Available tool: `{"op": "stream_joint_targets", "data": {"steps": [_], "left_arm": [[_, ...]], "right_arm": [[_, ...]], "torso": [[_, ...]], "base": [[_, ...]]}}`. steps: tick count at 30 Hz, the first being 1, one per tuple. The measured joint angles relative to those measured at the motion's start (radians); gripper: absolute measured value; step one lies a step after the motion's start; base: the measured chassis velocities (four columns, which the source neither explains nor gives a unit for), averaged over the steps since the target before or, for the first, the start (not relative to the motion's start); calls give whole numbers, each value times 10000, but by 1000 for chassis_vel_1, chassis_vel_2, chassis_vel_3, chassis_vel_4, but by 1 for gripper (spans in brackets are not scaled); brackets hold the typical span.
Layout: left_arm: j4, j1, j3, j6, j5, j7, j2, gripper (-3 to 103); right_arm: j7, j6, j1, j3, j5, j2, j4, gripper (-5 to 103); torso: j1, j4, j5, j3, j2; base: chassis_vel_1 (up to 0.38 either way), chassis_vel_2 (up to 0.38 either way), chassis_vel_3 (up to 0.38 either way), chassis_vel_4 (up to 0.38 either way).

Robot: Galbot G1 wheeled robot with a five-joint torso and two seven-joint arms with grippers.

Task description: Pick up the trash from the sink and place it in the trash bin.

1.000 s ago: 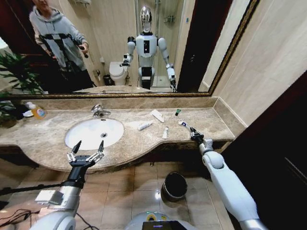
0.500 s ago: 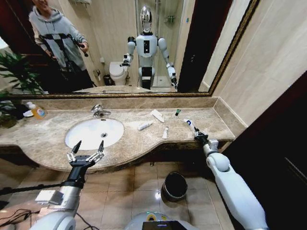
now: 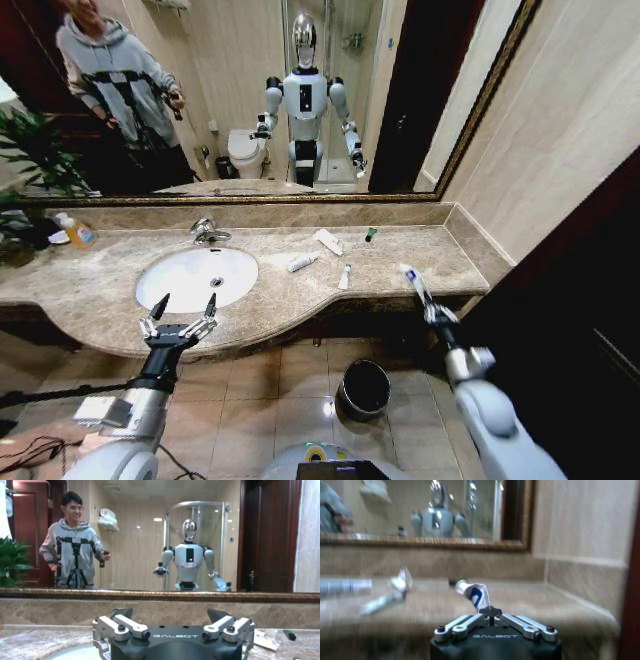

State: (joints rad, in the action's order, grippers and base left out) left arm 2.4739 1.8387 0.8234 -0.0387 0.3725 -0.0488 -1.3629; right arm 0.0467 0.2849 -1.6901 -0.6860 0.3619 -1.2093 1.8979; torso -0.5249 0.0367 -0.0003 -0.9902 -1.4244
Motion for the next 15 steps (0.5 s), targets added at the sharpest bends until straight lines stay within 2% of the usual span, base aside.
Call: {"op": "stream_joint_targets", "data": {"steps": [3, 5, 6, 12, 15], "left_arm": [[0, 0, 0, 0, 0, 0, 0, 100], [-1, -1, 0, 0, 0, 0, 0, 100], [0, -1, 0, 0, 0, 0, 0, 100], [0, -1, 0, 0, 0, 0, 0, 100], [0, 0, 0, 0, 0, 0, 0, 100]], "right_arm": [[182, 1013, -732, 164, -388, -304, -784, 0], [203, 1134, -771, 197, -442, -332, -928, 0], [241, 1493, -806, 315, -654, -426, -1492, 0], [253, 1718, -475, 619, -969, -476, -2769, 0], [162, 1654, 121, 953, -1494, -572, -3971, 0]], "torso": [[0, -2, 2, 0, -1], [0, -2, 4, 0, 0], [0, 0, 3, 0, 0], [-2, 0, 1, -1, 0], [-2, 1, 3, -1, 1]], "base": [[0, 0, 0, 0], [0, 0, 0, 0], [0, 0, 0, 0], [0, 0, 0, 0], [0, 0, 0, 0]]}}
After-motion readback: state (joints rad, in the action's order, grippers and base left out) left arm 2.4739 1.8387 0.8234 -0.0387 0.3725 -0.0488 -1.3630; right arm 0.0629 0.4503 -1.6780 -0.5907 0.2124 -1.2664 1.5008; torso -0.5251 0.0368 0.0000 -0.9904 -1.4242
